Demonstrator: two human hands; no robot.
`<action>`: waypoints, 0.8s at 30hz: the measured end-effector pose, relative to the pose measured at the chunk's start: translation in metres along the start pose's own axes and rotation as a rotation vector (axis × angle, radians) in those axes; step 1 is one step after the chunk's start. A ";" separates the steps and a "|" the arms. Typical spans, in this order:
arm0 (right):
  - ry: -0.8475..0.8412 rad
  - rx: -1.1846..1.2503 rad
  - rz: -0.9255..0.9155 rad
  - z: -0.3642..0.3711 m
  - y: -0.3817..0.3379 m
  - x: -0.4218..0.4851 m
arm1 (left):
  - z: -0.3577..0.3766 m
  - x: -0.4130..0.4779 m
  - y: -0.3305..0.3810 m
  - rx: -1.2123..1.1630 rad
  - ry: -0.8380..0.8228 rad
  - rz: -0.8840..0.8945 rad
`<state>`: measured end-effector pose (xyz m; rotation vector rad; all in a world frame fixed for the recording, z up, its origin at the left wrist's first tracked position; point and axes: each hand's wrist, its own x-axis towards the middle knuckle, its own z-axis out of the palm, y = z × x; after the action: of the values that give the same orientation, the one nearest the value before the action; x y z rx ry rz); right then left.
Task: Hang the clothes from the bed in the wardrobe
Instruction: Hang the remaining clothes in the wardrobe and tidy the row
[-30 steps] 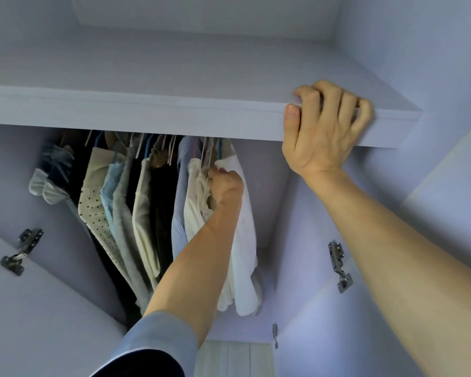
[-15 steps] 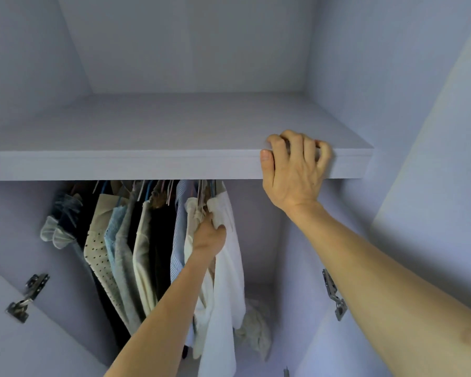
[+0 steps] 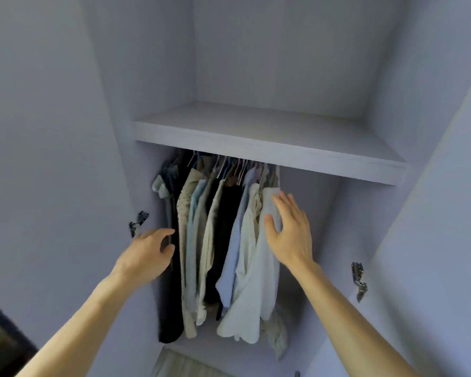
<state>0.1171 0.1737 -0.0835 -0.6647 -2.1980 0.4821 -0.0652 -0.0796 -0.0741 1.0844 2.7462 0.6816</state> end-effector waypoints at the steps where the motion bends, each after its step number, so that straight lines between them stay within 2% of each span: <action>1: -0.074 0.043 -0.019 0.012 -0.015 -0.027 | -0.005 -0.028 -0.018 0.047 0.020 -0.042; 6: -0.434 0.162 -0.191 0.064 -0.098 -0.146 | -0.012 -0.181 -0.105 0.203 0.085 -0.289; 9: -0.588 0.227 -0.283 0.083 -0.155 -0.210 | -0.002 -0.290 -0.148 0.171 0.070 -0.475; 14: -0.882 0.280 -0.537 0.110 -0.239 -0.305 | 0.027 -0.470 -0.194 0.070 0.053 -0.869; 18: -1.133 0.262 -0.856 0.121 -0.303 -0.379 | 0.043 -0.600 -0.187 0.046 0.126 -1.195; 24: -1.401 0.266 -1.329 0.109 -0.376 -0.481 | 0.085 -0.742 -0.124 -0.088 0.287 -1.658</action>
<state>0.1900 -0.4251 -0.2275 1.7436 -2.9503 0.4934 0.4279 -0.6266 -0.2493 -1.3516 2.5495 0.5585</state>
